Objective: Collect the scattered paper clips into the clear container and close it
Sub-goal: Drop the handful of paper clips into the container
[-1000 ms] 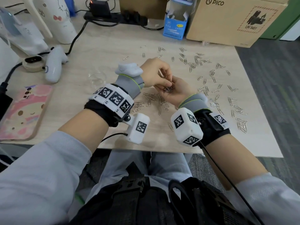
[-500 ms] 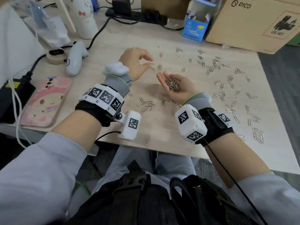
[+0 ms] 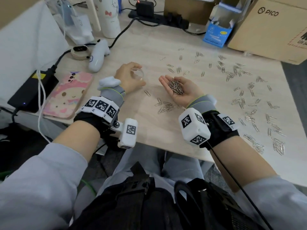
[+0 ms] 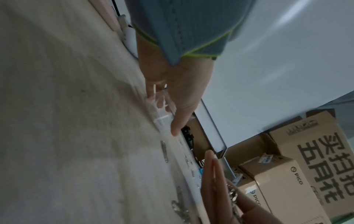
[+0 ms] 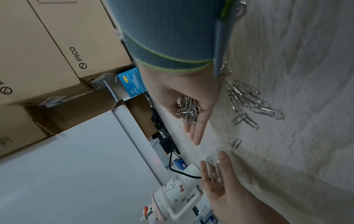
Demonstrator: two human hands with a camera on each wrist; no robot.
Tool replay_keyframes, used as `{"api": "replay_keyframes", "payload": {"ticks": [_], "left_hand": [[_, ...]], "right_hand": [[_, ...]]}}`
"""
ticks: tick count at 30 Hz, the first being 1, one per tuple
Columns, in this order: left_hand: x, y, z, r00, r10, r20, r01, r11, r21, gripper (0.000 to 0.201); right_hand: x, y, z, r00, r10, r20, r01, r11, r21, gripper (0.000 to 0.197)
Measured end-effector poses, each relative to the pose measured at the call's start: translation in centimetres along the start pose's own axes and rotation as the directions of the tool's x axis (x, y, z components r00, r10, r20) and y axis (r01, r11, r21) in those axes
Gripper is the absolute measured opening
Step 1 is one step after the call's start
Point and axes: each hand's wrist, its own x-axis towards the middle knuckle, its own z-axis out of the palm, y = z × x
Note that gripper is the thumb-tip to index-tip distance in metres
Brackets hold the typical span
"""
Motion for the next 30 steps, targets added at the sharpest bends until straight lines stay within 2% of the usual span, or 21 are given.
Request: {"api": "replay_keyframes", "payload": {"ticks": [2,5,7,10,14,18,22,30], "left_hand": [[-0.3,-0.2,0.0,1.0,0.02,-0.022,-0.022,0.997,-0.078,0.069],[-0.6,0.0,0.0,0.997,0.074,-0.027,-0.076,0.992,-0.098,0.067],[-0.7,0.9,0.1,0.988,0.152,0.009,-0.152,0.987,-0.053,0.07],[-0.9,2.9,0.5,0.955,0.279,0.097,-0.289,0.951,0.108,0.071],[-0.6,4.4,1.5,0.919,0.354,0.173,-0.385,0.898,0.212,0.067],[-0.4,4.7,2.4,0.905,0.376,0.198,-0.414,0.886,0.21,0.068],[-0.2,4.5,2.9,0.911,0.371,0.18,-0.4,0.9,0.171,0.067],[0.1,4.1,2.9,0.943,0.294,0.156,-0.306,0.95,0.058,0.07]], "right_hand": [[-0.1,0.0,0.2,1.0,0.004,0.0,-0.004,1.0,-0.004,0.031],[-0.4,0.1,0.7,1.0,0.02,0.021,-0.02,0.999,-0.027,0.032],[-0.8,0.0,1.3,0.999,0.024,0.036,-0.022,0.998,-0.056,0.034],[-1.3,-0.2,2.2,0.998,0.028,0.048,-0.023,0.995,-0.097,0.036],[-1.4,-0.8,2.5,0.999,0.008,0.031,-0.003,0.984,-0.178,0.039],[-1.3,-1.4,2.8,1.0,0.003,-0.009,-0.006,0.96,-0.279,0.031],[-1.6,-1.9,3.2,0.999,0.043,0.007,-0.038,0.933,-0.357,0.034],[-2.6,-2.2,4.4,0.997,0.051,0.064,-0.024,0.931,-0.364,0.065]]}}
